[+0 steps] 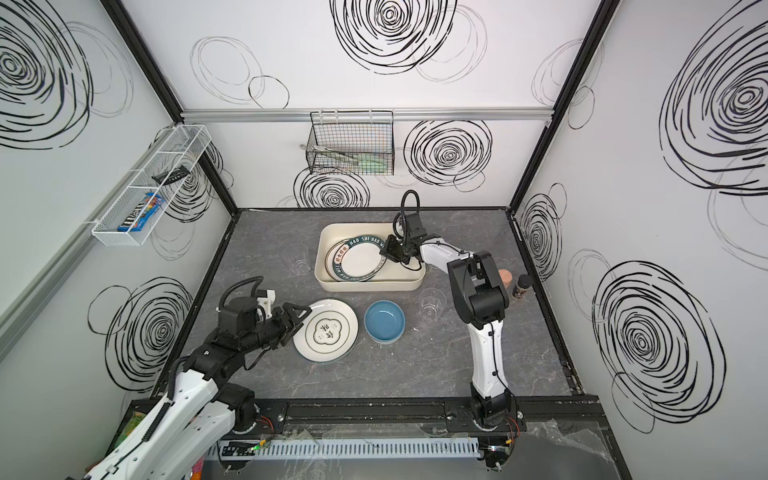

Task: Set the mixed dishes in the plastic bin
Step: 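Carry the plate over the bin with the right gripper while the left draws back, then lower the plate into the bin and open the right gripper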

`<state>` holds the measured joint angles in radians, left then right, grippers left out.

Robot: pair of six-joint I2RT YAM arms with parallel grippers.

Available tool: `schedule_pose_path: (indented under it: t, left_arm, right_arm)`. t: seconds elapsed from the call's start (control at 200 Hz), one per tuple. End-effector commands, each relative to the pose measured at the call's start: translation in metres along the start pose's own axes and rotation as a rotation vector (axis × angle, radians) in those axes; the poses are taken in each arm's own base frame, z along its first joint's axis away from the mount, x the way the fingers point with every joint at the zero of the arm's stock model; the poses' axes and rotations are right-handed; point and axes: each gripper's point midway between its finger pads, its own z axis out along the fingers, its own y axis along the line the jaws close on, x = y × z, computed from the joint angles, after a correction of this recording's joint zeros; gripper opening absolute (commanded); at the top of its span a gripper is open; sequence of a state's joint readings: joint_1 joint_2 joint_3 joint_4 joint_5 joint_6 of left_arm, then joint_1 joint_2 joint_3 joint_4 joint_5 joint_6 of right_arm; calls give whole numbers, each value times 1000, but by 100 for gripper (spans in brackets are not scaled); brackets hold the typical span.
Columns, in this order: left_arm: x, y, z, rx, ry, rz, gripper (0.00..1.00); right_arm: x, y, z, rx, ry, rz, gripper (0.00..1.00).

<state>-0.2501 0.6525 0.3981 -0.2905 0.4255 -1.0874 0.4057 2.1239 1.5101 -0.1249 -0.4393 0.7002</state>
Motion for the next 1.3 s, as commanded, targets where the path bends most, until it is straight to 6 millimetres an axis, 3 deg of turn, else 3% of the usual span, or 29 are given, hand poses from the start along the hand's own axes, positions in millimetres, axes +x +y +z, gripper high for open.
schedule_pose_path:
  t: [0.0,0.74,1.066,1.296]
  left_arm:
    - [-4,-1,1,12,-18,17,66]
    - [-2,6,3,5,-14,0,66]
    - [-2,5,3,8,-12,-3,66]
    - [-1,6,4,11,-11,-5,66]
  right_arm:
    - [-20,26,-3,-76,-57,-17,2]
    - [-18,23,19,-74,-40,-6,4]
    - [-7,7,24,11,-20,-27,26]
    - [-6,-3,19,90,-26,-53,29]
